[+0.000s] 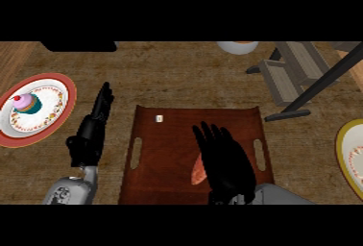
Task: Pick the sweet potato from the tray and place it in the tiered basket
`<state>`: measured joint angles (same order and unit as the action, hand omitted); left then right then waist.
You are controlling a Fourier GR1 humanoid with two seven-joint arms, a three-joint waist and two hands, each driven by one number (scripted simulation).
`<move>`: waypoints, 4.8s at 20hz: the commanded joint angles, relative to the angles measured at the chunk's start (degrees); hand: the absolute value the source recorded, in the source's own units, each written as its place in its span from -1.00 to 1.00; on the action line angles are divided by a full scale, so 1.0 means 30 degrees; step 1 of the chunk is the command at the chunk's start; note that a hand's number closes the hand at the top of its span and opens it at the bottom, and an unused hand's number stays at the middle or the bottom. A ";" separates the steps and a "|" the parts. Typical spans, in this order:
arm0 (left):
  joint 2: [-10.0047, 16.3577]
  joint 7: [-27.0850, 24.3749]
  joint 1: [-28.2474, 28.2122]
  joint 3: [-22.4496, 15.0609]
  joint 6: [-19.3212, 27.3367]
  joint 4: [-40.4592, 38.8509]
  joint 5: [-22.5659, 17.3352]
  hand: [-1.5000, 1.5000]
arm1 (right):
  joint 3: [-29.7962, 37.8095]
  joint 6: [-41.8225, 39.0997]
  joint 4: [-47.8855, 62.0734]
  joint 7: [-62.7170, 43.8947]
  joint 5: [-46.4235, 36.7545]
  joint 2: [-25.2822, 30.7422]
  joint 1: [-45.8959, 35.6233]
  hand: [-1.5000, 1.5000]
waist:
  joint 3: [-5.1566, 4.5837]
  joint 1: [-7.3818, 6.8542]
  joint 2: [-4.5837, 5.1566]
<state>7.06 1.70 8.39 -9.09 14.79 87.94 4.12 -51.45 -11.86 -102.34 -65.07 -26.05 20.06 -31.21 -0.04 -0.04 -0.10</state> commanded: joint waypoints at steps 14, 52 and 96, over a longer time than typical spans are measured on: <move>-0.0296 0.0476 0.1101 0.0646 -0.0378 -0.0469 0.0387 0.00 | 0.2656 -0.2677 0.2806 -0.0735 -0.2018 -0.2771 0.0466 -1.00 | 0.0007 0.0045 0.0025; -0.1066 -0.0700 0.0819 0.1848 -0.1316 -0.1588 0.0826 0.00 | 0.8943 -1.3165 -0.2794 0.4795 -0.6342 0.0676 0.1841 1.00 | -0.0017 0.0406 -0.0028; -0.1490 0.0507 0.0384 0.1337 -0.1088 0.0222 0.1732 0.00 | 2.1547 -1.3921 1.0103 0.7567 -0.7034 0.4958 -1.7308 1.00 | -0.0001 -0.0272 0.0162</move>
<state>2.66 3.18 7.83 -5.90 10.92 90.23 8.82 15.71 -59.74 -76.86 -49.01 -45.53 30.93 -83.38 -0.05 -0.80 0.20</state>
